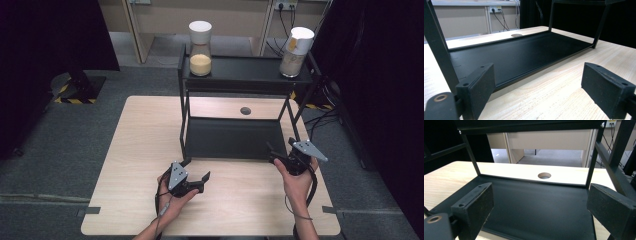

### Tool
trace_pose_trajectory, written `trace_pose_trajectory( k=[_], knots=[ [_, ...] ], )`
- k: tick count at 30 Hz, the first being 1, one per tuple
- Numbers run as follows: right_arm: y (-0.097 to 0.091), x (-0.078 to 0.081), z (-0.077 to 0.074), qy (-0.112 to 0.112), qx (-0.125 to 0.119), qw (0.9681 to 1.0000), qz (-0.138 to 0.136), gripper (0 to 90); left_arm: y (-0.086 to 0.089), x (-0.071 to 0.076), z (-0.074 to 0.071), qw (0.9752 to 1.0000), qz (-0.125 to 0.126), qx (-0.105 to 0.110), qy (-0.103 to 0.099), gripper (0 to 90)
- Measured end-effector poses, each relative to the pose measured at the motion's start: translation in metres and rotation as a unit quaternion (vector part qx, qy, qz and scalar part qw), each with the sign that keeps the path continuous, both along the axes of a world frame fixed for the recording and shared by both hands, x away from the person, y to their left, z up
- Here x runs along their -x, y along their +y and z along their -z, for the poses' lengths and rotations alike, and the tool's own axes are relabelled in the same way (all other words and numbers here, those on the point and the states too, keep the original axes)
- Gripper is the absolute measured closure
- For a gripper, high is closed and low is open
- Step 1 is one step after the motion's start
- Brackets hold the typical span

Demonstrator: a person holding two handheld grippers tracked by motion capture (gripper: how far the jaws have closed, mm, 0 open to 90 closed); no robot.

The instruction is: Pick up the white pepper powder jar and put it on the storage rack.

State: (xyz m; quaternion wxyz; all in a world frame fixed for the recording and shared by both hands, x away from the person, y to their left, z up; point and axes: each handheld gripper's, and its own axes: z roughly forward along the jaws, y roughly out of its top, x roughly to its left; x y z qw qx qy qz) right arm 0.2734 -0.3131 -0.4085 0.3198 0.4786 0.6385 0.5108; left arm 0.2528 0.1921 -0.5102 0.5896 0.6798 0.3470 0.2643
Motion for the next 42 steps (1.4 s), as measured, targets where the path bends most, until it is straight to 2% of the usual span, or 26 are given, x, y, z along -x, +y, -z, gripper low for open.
trace_pose_trajectory(
  k=[28, 42],
  knots=[
    [0.0, 0.012, 0.034, 0.028, -0.005, 0.9996, -0.002, 7.7, 0.0, 0.0, 0.0, 1.0, -0.001, 0.001, 0.0, 11.5],
    [0.001, 0.021, 0.052, 0.029, -0.003, 0.9996, 0.003, 7.7, 0.0, 0.001, 0.0, 1.0, -0.001, 0.001, -0.001, 11.5]
  ],
)
